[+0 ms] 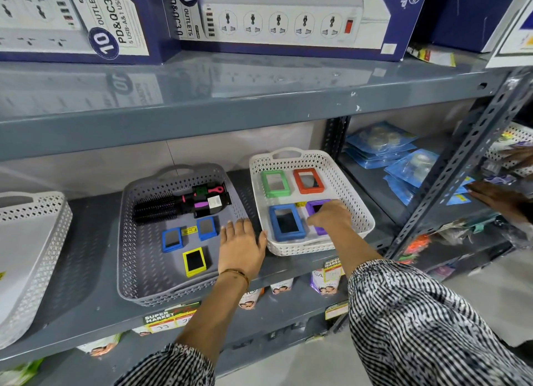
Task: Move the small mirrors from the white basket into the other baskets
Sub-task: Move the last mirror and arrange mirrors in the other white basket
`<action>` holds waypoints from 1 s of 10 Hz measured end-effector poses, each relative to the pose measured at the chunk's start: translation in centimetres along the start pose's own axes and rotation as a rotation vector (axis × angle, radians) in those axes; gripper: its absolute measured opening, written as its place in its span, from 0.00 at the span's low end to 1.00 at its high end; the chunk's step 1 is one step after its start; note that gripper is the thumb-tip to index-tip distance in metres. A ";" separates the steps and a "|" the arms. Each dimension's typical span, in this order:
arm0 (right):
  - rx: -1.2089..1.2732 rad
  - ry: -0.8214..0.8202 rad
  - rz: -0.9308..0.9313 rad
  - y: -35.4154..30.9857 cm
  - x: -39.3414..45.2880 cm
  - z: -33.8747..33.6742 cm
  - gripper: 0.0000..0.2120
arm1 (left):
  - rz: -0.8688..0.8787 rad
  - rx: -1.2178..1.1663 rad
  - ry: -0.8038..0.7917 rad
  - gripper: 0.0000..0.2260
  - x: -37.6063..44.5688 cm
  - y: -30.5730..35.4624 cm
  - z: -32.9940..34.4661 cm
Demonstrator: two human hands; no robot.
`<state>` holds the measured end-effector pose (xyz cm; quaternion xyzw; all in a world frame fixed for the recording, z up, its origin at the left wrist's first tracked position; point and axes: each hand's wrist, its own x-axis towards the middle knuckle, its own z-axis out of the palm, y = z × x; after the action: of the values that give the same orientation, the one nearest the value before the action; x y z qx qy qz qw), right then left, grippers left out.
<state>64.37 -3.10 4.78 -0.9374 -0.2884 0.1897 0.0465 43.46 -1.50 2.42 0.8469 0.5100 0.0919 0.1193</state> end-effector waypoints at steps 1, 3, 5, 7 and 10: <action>0.011 -0.004 -0.022 0.5 0.2 0.3 0.45 | 0.001 0.002 0.005 0.25 0.0 0.0 0.0; -0.018 0.012 -0.050 0.6 0.2 0.5 0.40 | -0.004 0.002 0.007 0.25 -0.1 0.1 -0.1; -0.028 0.006 -0.040 0.5 0.3 0.4 0.40 | -0.010 0.003 0.010 0.24 -0.1 0.1 -0.1; -0.022 0.011 -0.030 0.6 0.3 0.3 0.39 | -0.010 -0.004 0.010 0.25 -0.1 0.1 -0.1; -0.055 -0.014 -0.035 0.6 0.2 0.2 0.43 | -0.021 -0.015 0.026 0.25 -0.1 0.0 0.0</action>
<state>64.73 -3.45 4.37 -0.9319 -0.3099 0.1872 0.0220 43.44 -1.65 2.39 0.8393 0.5197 0.1054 0.1198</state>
